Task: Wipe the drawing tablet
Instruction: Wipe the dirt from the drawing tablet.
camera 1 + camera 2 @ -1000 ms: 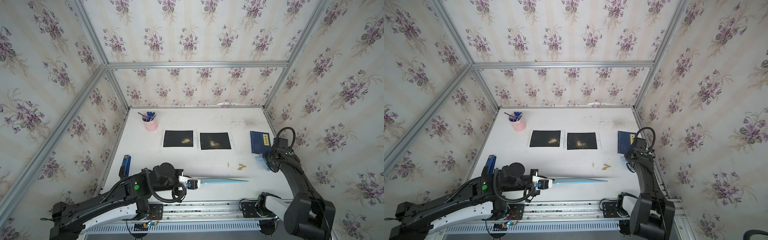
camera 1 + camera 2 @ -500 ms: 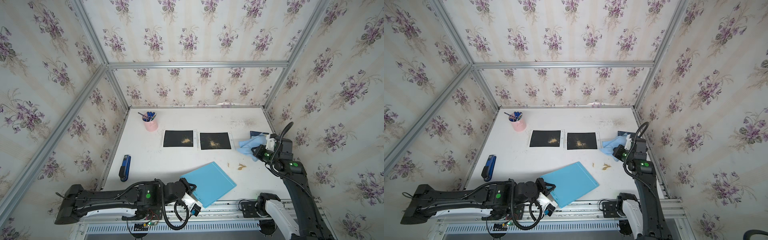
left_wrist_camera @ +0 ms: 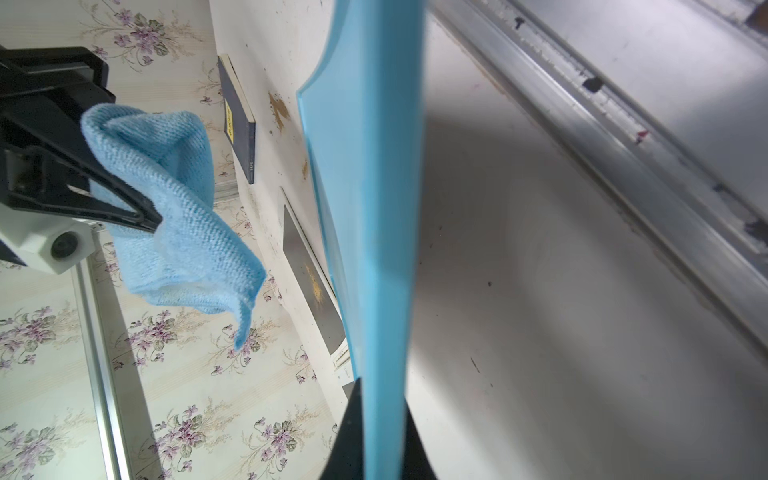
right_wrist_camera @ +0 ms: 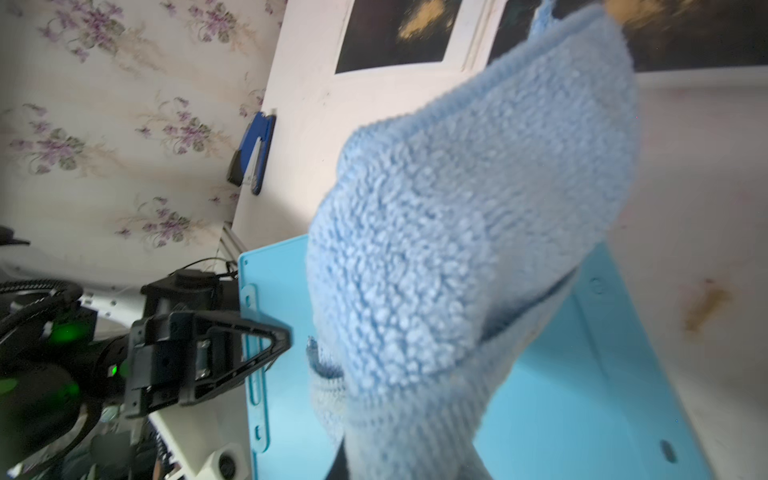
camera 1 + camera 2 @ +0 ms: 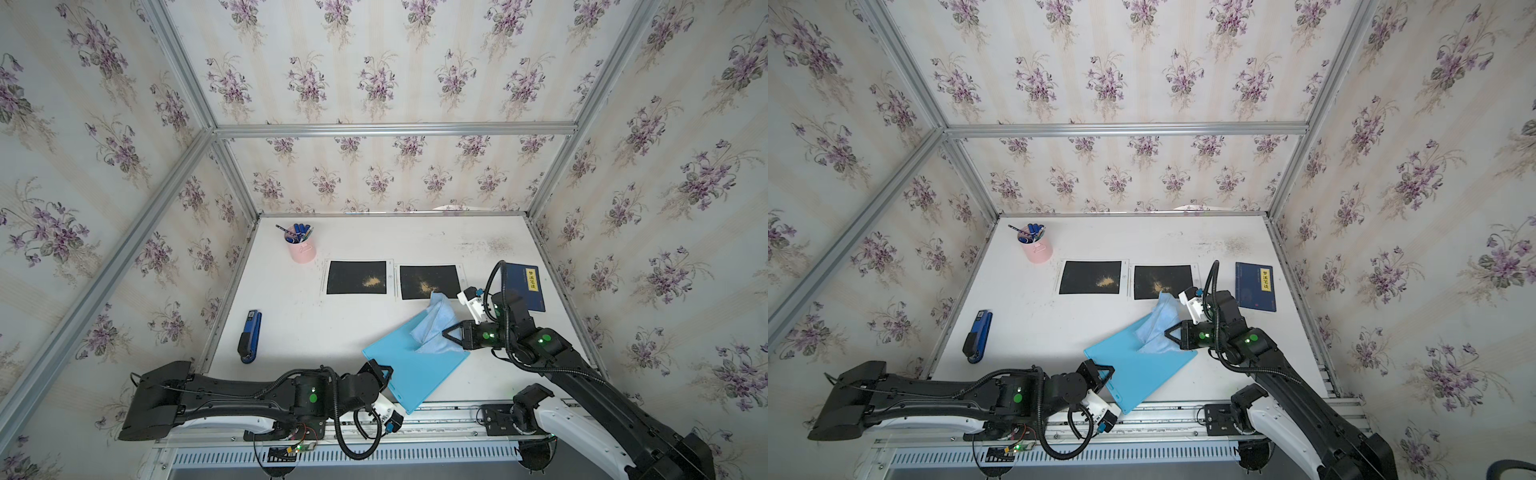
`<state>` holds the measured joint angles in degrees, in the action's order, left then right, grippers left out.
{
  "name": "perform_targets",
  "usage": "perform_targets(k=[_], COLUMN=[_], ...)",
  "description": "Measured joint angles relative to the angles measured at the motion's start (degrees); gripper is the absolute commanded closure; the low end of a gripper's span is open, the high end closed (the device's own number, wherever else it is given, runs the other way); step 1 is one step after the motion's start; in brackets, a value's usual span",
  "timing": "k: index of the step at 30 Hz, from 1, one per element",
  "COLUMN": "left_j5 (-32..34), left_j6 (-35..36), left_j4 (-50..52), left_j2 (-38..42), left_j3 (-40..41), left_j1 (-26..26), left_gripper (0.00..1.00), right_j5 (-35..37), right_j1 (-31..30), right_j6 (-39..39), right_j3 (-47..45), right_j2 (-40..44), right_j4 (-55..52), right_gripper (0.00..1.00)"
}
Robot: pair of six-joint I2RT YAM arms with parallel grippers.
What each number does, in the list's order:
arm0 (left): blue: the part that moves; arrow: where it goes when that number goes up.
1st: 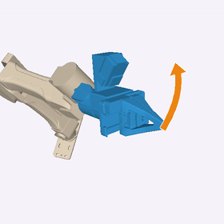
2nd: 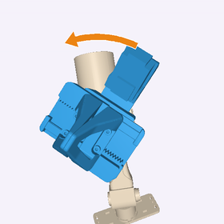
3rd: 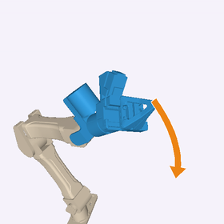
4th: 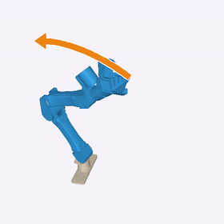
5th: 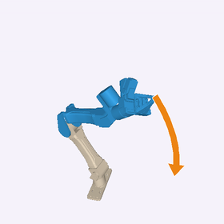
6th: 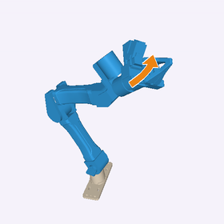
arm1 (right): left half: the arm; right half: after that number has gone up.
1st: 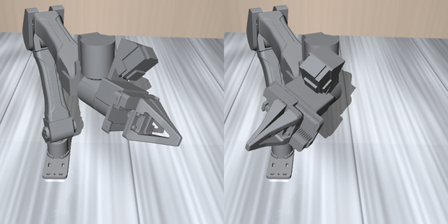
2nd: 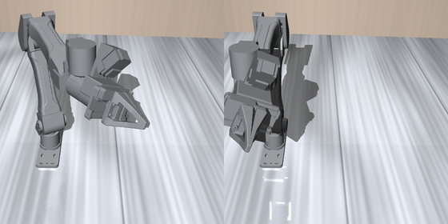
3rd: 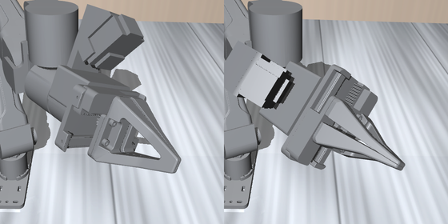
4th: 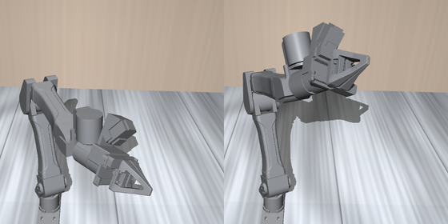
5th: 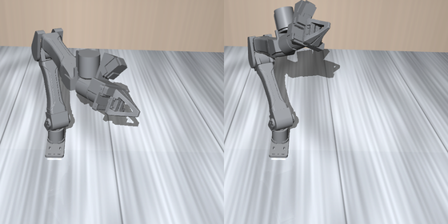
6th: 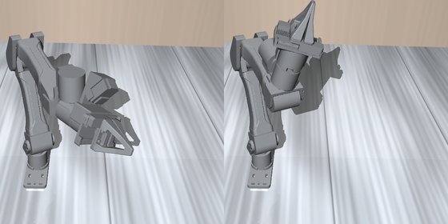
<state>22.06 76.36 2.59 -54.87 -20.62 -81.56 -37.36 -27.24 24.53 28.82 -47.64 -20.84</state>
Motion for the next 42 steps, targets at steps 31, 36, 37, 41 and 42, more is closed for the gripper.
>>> perform_targets(k=[31, 36, 37, 41, 42], left_j5=[-2.8, -2.3, -2.3, -2.2, -2.2], left_j6=[-3.4, -3.4, -3.4, -3.4, -3.4], left_j4=[5.9, 5.6, 5.5, 5.5, 5.5], left_j2=[4.4, 4.9, 4.9, 4.8, 4.7], left_j3=[-1.3, -1.5, -1.5, -1.5, -1.5], left_j1=[-0.1, -0.4, -0.4, -0.4, -0.5], left_gripper=[1.00, 1.00, 1.00, 1.00, 1.00], right_j5=[22.0, 33.4, 34.2, 29.2, 26.2], right_j1=[-10.0, -9.9, -9.9, -12.5, -14.1], right_j6=[2.2, 4.0, 4.0, 2.3, 1.6], right_j3=[5.2, 6.3, 6.7, 7.3, 7.3], right_j2=[-32.7, -29.8, -29.5, -28.7, -28.6], right_j4=[12.3, 5.5, 4.5, 5.0, 5.9], right_gripper=[1.00, 1.00, 1.00, 1.00, 1.00])
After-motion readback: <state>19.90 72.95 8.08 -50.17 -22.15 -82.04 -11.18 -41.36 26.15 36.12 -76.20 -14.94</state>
